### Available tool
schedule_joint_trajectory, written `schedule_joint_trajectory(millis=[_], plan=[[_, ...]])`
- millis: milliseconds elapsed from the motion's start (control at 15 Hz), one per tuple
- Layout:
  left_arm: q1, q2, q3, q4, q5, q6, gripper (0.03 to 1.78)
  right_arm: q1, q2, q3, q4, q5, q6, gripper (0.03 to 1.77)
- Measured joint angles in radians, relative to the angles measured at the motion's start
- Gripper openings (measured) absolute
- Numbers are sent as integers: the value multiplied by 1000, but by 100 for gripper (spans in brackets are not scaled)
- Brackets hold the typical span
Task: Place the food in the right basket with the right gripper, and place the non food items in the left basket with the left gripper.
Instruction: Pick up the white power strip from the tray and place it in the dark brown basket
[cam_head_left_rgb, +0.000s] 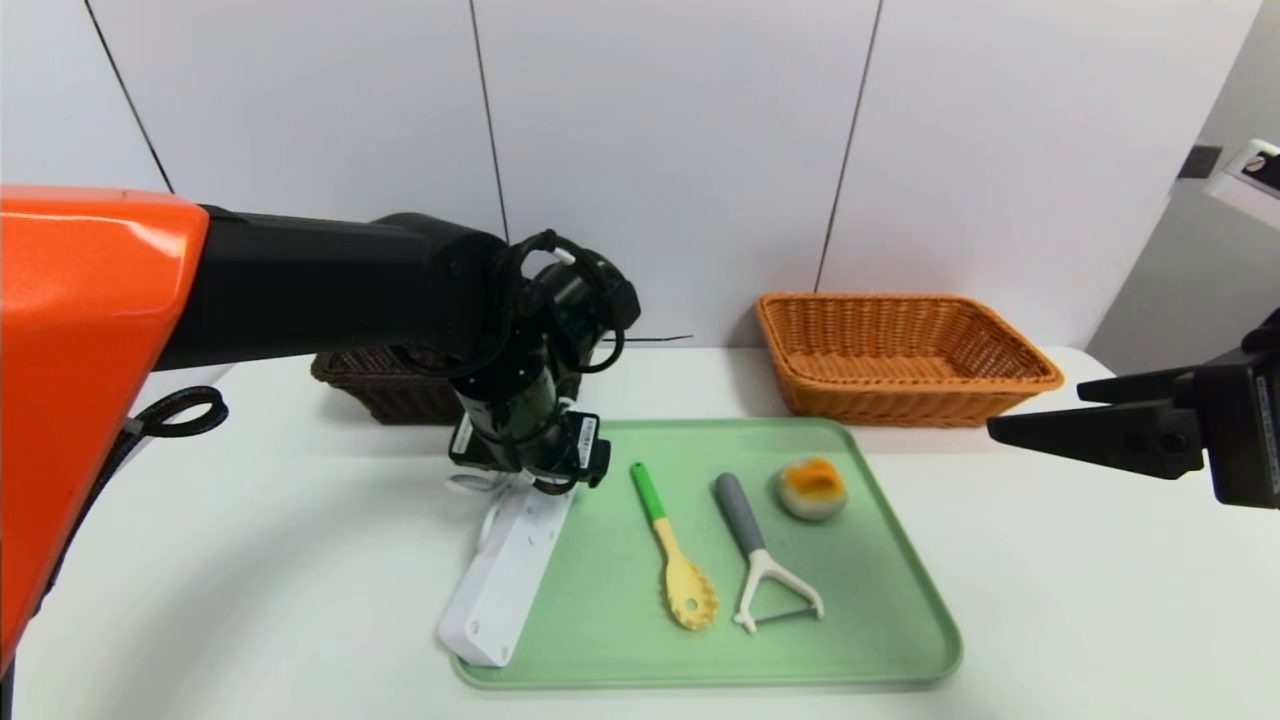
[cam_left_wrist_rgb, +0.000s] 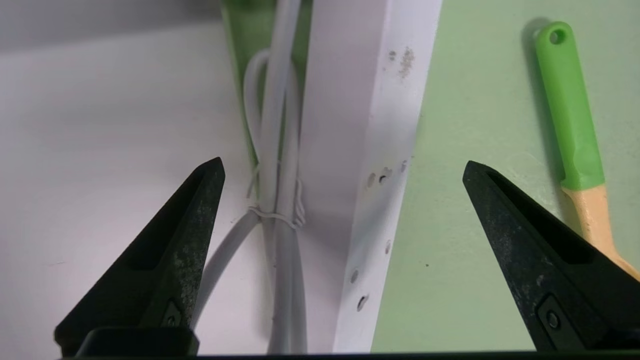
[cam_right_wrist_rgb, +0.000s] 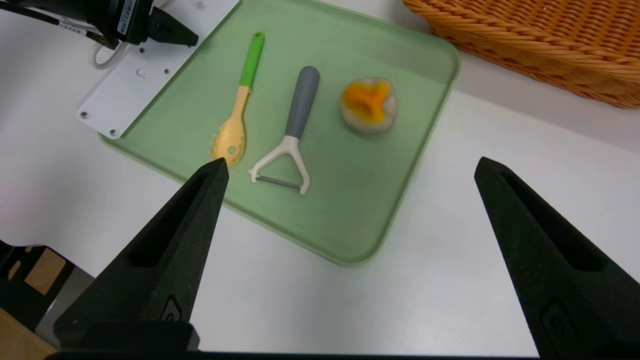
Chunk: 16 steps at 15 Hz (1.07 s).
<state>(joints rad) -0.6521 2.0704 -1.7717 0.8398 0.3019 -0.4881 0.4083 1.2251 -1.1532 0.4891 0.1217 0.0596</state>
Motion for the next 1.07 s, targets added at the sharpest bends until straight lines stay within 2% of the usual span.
schedule_joint_trajectory(millis=[1067], plan=[[-63,43,1,20,-2,-9,169,-1,-7,0,0,1,0,170]])
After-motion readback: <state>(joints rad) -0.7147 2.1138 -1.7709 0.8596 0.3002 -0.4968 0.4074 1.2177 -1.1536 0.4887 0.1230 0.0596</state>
